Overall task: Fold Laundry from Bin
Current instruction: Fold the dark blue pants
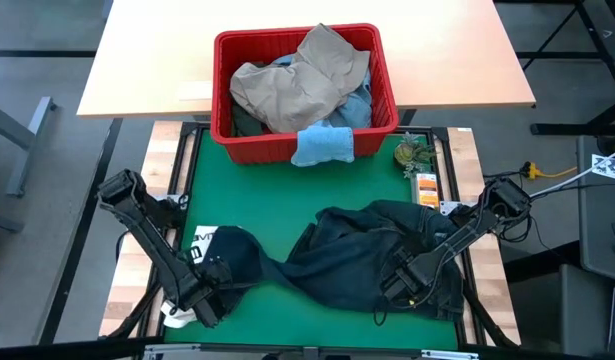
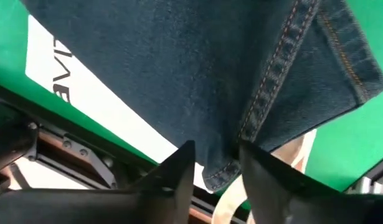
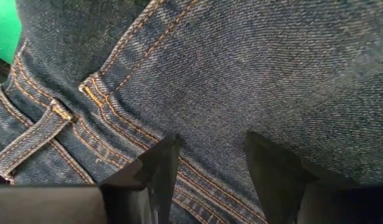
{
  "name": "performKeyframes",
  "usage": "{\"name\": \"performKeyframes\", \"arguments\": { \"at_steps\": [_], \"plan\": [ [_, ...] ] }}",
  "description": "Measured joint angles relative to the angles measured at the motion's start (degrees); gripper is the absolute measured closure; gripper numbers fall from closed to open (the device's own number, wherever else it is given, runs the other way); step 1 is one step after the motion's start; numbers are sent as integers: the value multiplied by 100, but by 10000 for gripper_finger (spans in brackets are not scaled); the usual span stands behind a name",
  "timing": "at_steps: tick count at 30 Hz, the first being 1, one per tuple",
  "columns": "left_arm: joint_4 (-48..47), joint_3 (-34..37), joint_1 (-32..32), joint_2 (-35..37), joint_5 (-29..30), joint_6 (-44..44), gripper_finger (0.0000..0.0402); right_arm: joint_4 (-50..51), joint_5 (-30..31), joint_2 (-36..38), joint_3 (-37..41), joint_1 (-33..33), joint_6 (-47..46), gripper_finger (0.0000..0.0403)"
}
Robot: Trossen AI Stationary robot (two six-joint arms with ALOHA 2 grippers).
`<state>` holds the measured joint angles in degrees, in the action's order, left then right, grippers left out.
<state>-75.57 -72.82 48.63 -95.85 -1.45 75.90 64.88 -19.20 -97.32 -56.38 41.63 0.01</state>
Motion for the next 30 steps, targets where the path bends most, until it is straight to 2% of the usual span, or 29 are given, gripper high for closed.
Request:
{"name": "performKeyframes", "arguments": {
  "at_steps": [2, 5, 8, 11, 21, 30],
  "plan": [
    [-6, 0, -56, 0, 158, 0, 251, -7, 0, 0, 0, 0, 2, 215],
    [0, 0, -158, 0, 756, -18, 233, -10, 0, 4, -2, 0, 2, 215],
    [0, 0, -356, 0, 1350, -384, 226, -13, 0, 4, 0, 0, 2, 215],
    [0, 0, -684, 0, 1591, -832, 227, -15, 0, 4, -2, 0, 4, 215],
    [-55, 0, -2220, 0, 1700, -2977, 244, -24, 15, 4, -2, 0, 22, 215],
    [-238, 0, -3414, 0, 1314, -4772, 263, -33, 48, 4, -2, 0, 26, 215]
  ]
}}
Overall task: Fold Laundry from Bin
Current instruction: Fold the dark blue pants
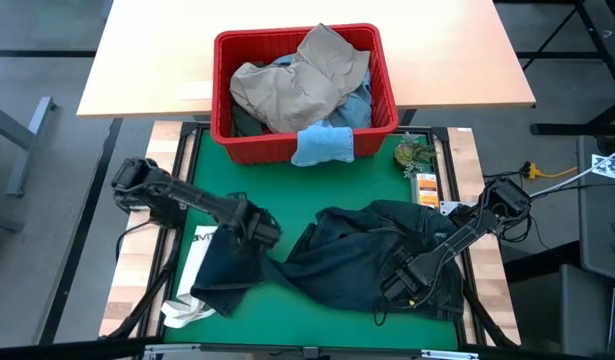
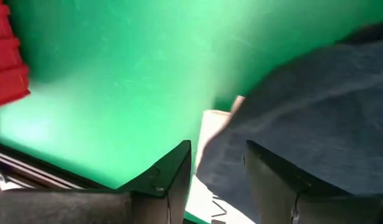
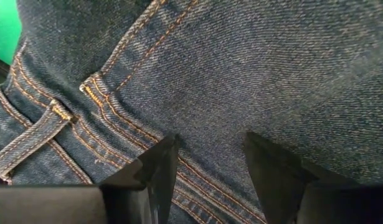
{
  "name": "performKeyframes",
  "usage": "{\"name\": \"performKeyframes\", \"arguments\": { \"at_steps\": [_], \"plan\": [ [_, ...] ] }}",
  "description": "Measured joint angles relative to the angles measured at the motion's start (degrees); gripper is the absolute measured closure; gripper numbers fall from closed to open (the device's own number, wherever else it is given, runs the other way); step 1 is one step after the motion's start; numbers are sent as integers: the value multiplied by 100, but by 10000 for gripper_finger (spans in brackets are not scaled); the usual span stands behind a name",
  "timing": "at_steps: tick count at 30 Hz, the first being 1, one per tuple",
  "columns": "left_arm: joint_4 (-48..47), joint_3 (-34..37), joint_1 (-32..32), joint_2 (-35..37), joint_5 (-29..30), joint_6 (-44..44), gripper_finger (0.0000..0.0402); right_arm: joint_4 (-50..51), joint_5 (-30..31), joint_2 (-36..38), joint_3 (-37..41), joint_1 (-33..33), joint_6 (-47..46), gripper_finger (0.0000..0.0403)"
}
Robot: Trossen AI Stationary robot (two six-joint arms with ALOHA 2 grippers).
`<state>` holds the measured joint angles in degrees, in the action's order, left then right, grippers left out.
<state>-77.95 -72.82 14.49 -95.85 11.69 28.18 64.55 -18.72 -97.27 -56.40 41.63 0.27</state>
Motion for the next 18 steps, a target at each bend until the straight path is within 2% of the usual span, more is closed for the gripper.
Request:
{"name": "performKeyframes", "arguments": {
  "at_steps": [8, 18],
  "plan": [
    [436, 620, -521, 0, -959, -658, 271, -11, 13, 0, 0, 0, 7, 215],
    [912, 1301, -663, 0, -1017, -989, 271, -17, 22, 0, 0, 0, 184, 215]
  ]
}}
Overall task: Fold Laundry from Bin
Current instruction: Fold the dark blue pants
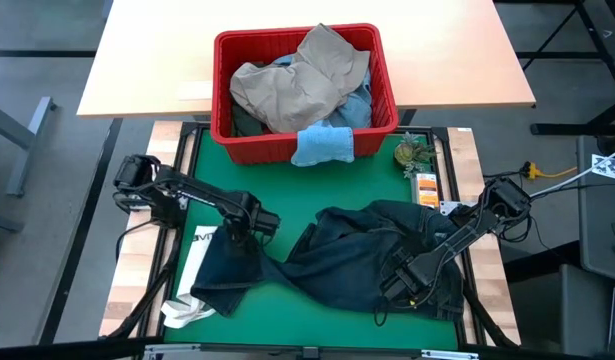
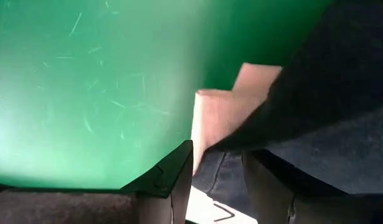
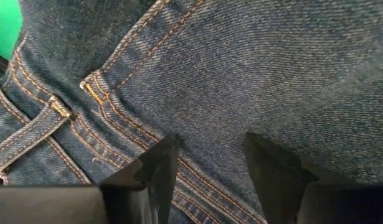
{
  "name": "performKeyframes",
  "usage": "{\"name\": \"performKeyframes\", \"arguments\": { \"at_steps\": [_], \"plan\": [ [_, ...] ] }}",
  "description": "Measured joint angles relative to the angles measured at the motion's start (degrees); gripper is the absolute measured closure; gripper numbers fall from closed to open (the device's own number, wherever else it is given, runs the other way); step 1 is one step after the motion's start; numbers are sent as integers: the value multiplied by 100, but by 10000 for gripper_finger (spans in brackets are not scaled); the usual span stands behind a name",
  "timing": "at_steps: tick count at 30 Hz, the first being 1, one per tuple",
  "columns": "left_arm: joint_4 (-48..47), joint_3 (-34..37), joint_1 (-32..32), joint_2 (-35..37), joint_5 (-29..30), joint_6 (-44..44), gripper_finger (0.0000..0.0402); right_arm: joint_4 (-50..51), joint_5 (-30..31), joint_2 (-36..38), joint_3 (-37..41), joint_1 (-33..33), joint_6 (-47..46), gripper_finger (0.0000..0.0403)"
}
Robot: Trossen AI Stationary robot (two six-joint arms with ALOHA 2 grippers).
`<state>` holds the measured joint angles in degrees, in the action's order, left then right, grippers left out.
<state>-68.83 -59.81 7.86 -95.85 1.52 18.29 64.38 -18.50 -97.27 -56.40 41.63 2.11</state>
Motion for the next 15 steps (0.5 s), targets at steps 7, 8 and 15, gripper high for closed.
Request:
{"name": "performKeyframes", "arguments": {
  "at_steps": [7, 8, 15],
  "plan": [
    [379, 135, 6, -2, -179, -90, 296, 0, 2, 0, 0, 0, 6, 215],
    [379, 135, 29, -2, -178, -88, 311, 0, 4, 0, 0, 0, 6, 215],
    [139, -33, 273, -2, -92, 127, 396, -3, 140, 0, 0, 0, 11, 215]
  ]
}}
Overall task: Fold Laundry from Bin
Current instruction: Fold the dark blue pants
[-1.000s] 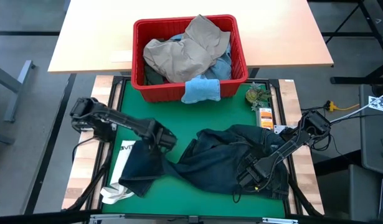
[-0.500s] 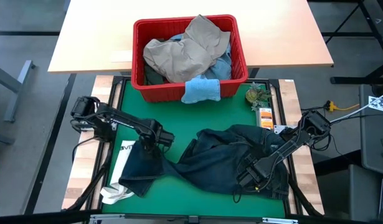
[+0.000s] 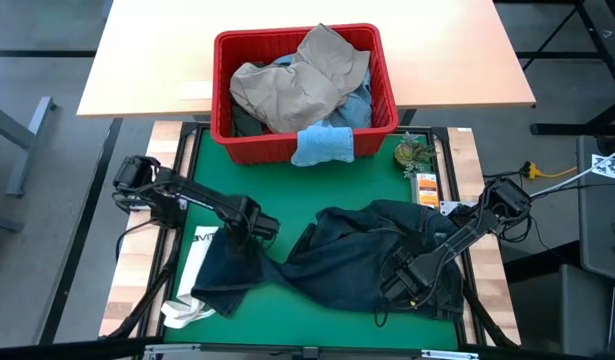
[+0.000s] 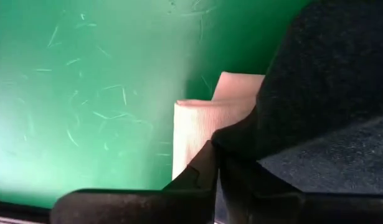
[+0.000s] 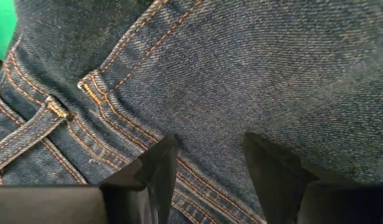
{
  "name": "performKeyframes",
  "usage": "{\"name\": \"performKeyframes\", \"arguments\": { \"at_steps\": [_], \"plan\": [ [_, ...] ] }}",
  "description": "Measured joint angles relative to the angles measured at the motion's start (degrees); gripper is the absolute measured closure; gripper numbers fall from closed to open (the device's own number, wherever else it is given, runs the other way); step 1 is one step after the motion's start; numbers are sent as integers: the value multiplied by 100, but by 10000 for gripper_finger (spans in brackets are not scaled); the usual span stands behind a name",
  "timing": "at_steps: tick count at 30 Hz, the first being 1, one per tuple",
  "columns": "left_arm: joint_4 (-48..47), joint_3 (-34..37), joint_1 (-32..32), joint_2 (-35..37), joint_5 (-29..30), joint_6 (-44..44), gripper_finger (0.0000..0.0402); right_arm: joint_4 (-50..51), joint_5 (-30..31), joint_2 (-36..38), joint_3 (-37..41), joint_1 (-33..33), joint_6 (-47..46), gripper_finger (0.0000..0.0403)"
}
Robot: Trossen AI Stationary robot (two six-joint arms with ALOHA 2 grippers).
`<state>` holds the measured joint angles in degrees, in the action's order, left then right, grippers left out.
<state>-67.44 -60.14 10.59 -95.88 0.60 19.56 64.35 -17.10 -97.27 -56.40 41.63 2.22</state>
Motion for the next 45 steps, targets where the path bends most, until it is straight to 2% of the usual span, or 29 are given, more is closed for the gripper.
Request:
{"name": "performKeyframes", "arguments": {
  "at_steps": [8, 13, 15, 18, 25, 30, 32, 34, 39, 45],
  "plan": [
    [-988, -806, 289, 0, 457, 248, 400, 3, -3, 0, -2, 0, -34, 215],
    [-1943, -1685, 391, 0, 1124, 486, 401, 18, -5, 0, -2, 0, -183, 215],
    [-2310, -2067, 426, 0, 1587, 694, 401, 29, -57, 0, -4, 0, -430, 215],
    [-2235, -2471, 428, 173, 2252, 784, 401, 44, -235, 0, -4, -4, -788, 215],
    [-2212, -3222, 359, 546, 4661, 1302, 401, 88, -499, 2, -4, -4, -1134, 215],
    [-2258, -3435, 294, 847, 5423, 1183, 401, 157, -505, 2, -4, -2, -1217, 215],
    [-2259, -3444, 290, 959, 5459, 1285, 401, 171, -504, 2, -4, -2, -1275, 215],
    [-2265, -3454, 340, 1064, 5209, 1456, 401, 173, -505, 2, -4, -1, -1312, 215],
    [-2258, -3234, 690, 1089, 3317, 2004, 401, 171, -514, 2, -4, 0, -1316, 215],
    [-2016, -2071, 1516, 1070, 1576, 3052, 401, 168, -713, 2, -4, -2, -1316, 215]
  ]
}}
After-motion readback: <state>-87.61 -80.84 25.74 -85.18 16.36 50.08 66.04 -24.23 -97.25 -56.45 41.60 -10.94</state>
